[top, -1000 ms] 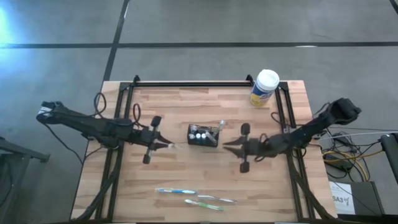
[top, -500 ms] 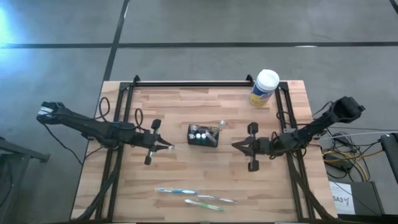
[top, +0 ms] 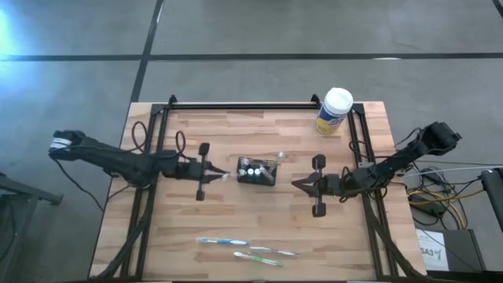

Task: Pick & Place toothbrushing station
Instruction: Put the orange toothbrush into the wire organizer, then put the violet toothbrush into the wire organizer

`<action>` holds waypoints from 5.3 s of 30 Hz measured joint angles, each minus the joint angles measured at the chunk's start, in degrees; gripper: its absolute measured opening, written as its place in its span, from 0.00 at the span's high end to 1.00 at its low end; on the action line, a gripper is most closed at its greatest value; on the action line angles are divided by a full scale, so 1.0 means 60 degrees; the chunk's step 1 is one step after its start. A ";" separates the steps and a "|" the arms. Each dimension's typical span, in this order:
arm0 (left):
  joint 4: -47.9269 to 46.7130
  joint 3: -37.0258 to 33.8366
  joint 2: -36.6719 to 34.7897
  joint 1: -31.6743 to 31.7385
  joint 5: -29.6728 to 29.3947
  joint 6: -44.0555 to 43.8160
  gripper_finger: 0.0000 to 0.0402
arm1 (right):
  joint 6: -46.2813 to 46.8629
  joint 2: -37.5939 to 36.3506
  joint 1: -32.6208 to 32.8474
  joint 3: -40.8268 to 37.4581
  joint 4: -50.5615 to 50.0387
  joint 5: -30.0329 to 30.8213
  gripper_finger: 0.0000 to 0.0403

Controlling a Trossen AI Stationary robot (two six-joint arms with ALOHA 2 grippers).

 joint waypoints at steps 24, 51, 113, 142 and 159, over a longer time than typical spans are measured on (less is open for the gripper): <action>0.1155 0.0705 0.2299 0.1370 0.1231 -0.0232 0.97 | -0.0147 0.0000 0.0000 -0.0011 0.0000 0.0010 0.97; 0.1174 0.0696 0.4252 0.1905 0.1260 -0.0303 0.95 | -0.0216 0.0000 0.0000 -0.0015 -0.0250 0.0010 0.97; -0.4579 -0.2446 -0.7274 0.1905 0.1554 -0.1548 0.99 | 0.3749 0.0174 0.0102 0.2140 -0.6346 0.0084 0.97; -0.5435 -0.2765 -0.9058 0.1905 0.1432 -0.2727 0.98 | 0.9460 0.7366 0.1446 1.0915 -1.6450 -0.3950 0.77; -0.5414 -0.2761 -0.9047 0.1904 0.1435 -0.2753 0.98 | 0.8929 0.9529 0.1406 1.1619 -1.6373 -0.4561 0.54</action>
